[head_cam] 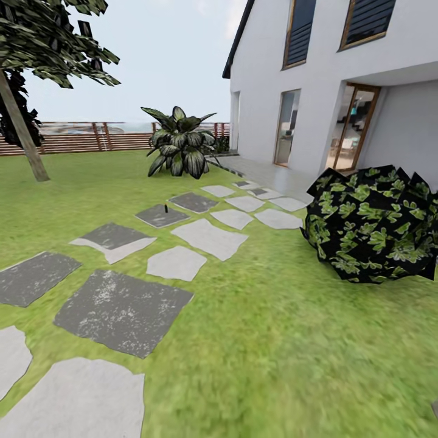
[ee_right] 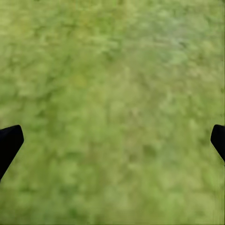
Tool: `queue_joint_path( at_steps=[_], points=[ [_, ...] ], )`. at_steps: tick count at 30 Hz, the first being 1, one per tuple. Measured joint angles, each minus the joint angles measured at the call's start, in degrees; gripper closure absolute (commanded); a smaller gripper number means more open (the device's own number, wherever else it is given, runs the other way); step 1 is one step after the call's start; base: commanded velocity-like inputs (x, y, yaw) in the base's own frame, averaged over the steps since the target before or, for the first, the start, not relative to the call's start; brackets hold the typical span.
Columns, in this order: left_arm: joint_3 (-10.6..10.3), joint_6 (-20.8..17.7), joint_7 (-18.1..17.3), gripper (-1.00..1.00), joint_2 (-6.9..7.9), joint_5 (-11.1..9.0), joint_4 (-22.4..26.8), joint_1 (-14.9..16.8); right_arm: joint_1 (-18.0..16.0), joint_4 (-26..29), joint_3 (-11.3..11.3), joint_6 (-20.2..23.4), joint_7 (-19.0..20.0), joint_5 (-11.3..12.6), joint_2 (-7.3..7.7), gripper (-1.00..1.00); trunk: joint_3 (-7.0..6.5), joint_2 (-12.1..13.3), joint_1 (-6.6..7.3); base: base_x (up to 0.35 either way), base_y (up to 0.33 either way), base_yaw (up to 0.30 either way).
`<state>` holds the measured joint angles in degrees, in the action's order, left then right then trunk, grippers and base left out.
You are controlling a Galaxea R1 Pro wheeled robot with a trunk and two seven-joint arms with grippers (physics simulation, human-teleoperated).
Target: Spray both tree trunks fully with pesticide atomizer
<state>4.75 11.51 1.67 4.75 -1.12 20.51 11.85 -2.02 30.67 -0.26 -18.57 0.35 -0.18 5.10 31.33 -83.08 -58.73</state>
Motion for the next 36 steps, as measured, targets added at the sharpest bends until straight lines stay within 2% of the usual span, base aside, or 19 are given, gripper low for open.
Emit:
queue_joint_path(
  at_steps=[36],
  points=[
    [0.0, 0.0, 0.0, -1.0, 0.0, 0.01, -0.03, 0.01, 0.0, 0.0, 0.0, 0.03, 0.0, 0.0, 0.0, -1.0, 0.0, 0.0, 0.0, 0.339, 0.0, 0.0]
  ],
)
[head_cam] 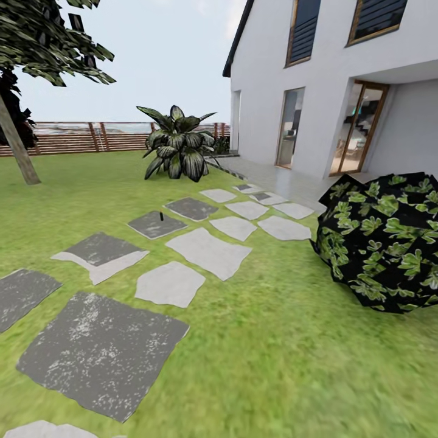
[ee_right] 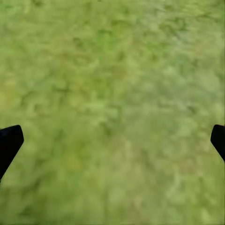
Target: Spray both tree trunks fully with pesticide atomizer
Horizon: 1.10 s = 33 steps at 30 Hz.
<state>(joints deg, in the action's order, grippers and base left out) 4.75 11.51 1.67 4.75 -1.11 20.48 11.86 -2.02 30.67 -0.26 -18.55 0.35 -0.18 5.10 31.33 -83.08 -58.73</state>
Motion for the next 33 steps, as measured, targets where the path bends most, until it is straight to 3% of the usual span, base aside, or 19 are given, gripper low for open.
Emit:
queue_joint_path(
  at_steps=[33],
  points=[
    [0.0, 0.0, -0.01, -1.0, 0.0, 0.03, 0.0, 0.0, 0.0, 0.0, 0.0, 0.0, -0.01, 0.0, 0.0, -1.0, 0.0, 0.0, 0.0, 0.339, -0.007, 0.0]
  ],
)
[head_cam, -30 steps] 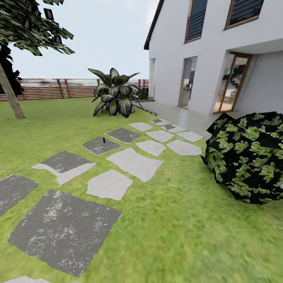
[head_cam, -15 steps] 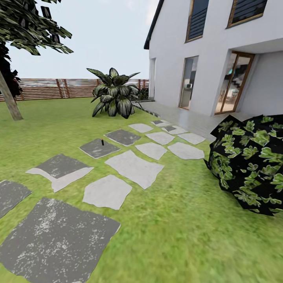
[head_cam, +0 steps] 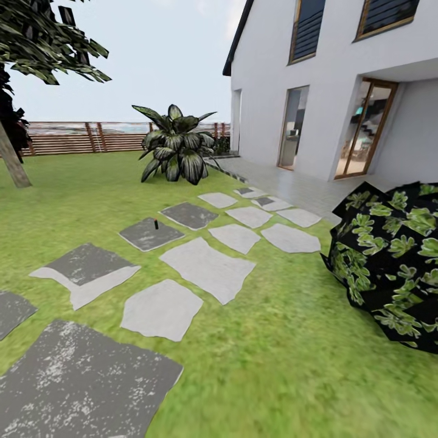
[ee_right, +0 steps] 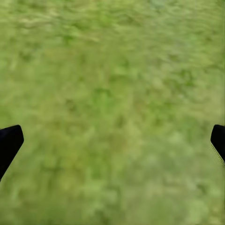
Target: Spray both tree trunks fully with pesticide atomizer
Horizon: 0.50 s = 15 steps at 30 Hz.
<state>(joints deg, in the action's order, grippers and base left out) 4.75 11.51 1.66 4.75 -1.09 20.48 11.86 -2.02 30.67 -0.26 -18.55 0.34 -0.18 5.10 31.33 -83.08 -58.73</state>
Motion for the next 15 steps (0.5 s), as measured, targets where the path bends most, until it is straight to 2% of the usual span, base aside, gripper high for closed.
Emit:
queue_joint_path(
  at_steps=[15],
  points=[
    [0.0, 0.0, -0.01, -1.0, 0.0, -0.02, 0.0, -0.01, 0.0, 0.0, 0.0, -0.02, 0.01, 0.0, 0.0, -1.0, 0.0, 0.0, 0.0, 0.334, -0.092, 0.0]
  ],
)
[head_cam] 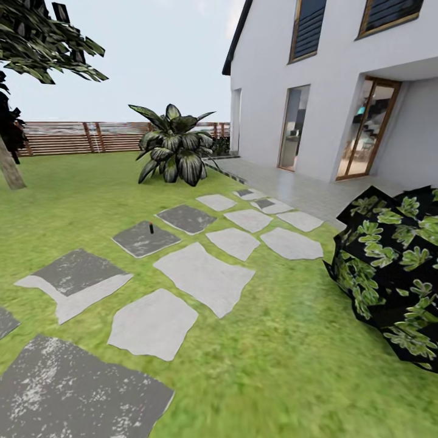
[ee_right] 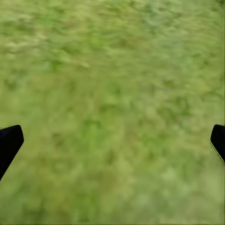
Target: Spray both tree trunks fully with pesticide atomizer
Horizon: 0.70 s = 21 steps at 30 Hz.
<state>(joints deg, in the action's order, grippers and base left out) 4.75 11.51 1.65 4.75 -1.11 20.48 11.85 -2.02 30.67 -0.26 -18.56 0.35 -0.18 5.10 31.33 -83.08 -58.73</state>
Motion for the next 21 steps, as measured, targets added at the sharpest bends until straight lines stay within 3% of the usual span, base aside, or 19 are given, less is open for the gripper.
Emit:
queue_joint_path(
  at_steps=[21],
  points=[
    [0.0, 0.0, 0.02, -1.0, 0.0, -0.03, 0.0, 0.01, 0.0, 0.0, 0.0, 0.02, 0.0, 0.0, 0.0, -1.0, 0.0, 0.0, 0.0, 0.322, -0.019, 0.0]
  ],
)
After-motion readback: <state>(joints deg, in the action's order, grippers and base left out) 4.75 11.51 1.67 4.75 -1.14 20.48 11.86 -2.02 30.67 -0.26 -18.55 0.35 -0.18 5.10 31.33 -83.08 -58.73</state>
